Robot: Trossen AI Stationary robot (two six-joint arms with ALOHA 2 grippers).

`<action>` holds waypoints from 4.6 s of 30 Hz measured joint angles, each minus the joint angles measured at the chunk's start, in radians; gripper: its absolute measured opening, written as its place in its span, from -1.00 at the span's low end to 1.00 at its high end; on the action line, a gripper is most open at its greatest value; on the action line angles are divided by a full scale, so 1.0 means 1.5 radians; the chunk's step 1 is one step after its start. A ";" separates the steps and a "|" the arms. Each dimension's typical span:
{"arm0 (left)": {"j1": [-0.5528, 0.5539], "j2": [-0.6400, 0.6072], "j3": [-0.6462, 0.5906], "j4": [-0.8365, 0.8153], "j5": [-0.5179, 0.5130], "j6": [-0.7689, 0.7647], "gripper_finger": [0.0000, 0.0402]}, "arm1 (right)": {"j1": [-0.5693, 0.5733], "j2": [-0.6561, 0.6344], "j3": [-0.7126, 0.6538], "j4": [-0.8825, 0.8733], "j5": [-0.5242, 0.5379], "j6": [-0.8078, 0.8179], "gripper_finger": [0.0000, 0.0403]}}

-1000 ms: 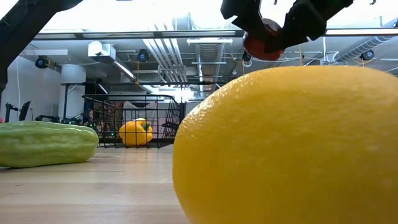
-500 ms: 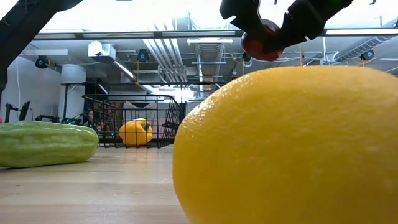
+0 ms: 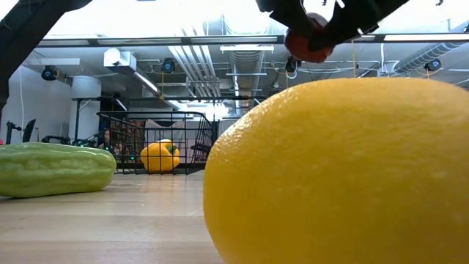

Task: Sort produce into baskets
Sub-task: Put the red apple into the gold wire basket

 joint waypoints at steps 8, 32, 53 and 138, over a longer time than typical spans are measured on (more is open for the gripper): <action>0.014 -0.005 0.000 -0.004 0.048 -0.002 0.78 | -0.001 -0.013 0.000 0.024 -0.008 -0.017 0.47; 0.017 -0.007 0.001 -0.021 0.004 0.028 0.94 | -0.001 -0.015 -0.001 0.022 -0.008 -0.035 0.47; 0.066 -0.200 -0.006 -0.146 0.062 -0.069 0.91 | -0.140 -0.007 0.071 -0.108 -0.166 0.098 0.48; -0.290 -0.726 -0.722 0.320 -0.173 -0.407 0.92 | -0.601 0.320 0.175 -0.340 -0.626 -0.408 0.70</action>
